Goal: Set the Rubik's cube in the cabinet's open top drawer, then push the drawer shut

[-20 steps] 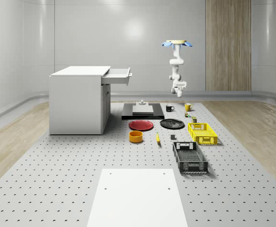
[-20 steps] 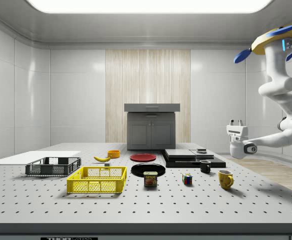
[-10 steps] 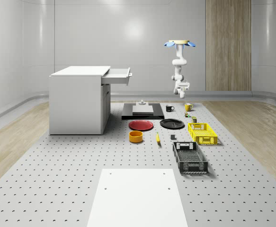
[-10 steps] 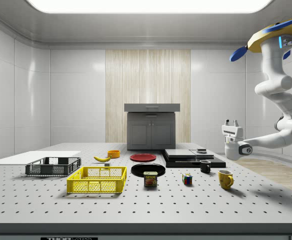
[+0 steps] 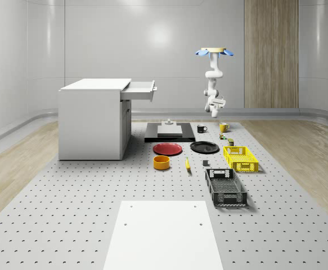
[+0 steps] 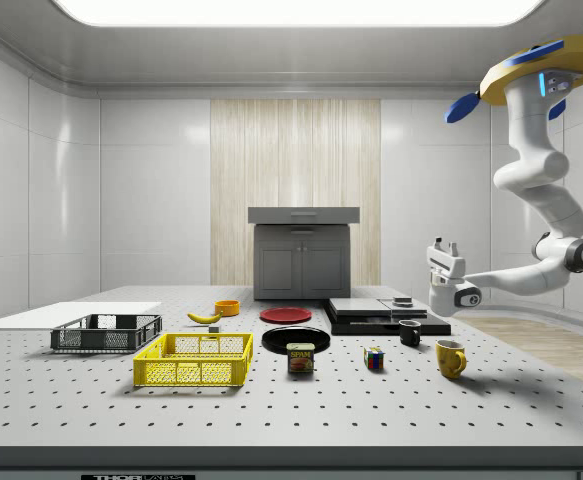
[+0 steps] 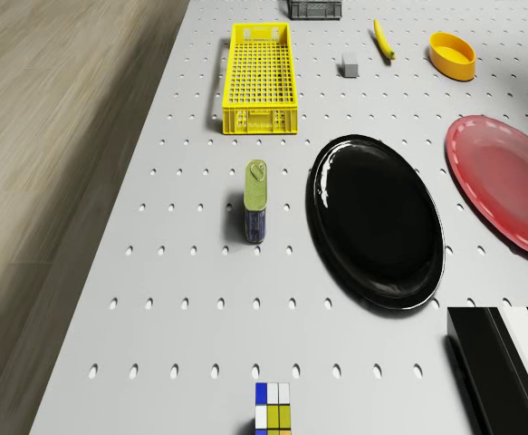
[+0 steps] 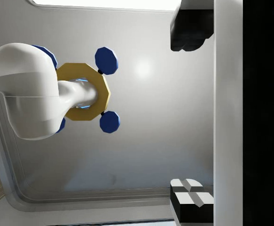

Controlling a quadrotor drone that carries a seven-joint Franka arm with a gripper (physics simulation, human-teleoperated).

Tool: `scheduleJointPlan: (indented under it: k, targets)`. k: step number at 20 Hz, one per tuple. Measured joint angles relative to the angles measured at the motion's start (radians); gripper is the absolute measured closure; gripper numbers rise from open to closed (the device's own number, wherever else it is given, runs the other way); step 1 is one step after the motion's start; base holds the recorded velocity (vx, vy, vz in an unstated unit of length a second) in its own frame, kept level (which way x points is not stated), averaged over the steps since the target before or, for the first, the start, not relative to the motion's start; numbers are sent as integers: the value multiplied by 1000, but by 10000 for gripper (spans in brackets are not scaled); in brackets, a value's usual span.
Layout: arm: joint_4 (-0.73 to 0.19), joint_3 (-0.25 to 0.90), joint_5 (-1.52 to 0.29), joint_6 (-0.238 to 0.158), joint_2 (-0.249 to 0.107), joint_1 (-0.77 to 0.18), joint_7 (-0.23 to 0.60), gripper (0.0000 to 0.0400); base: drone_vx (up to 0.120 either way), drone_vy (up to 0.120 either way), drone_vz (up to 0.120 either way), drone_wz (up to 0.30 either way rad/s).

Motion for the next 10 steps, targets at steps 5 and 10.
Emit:
scheduleJointPlan:
  k: [5, 10]
  targets:
    - [-51, 157, -224, 11, -14, -50, 33, 0, 120, 0, -40, 0]
    - [-235, 436, -655, 31, -55, -156, 118, 0, 120, 0, -120, 0]
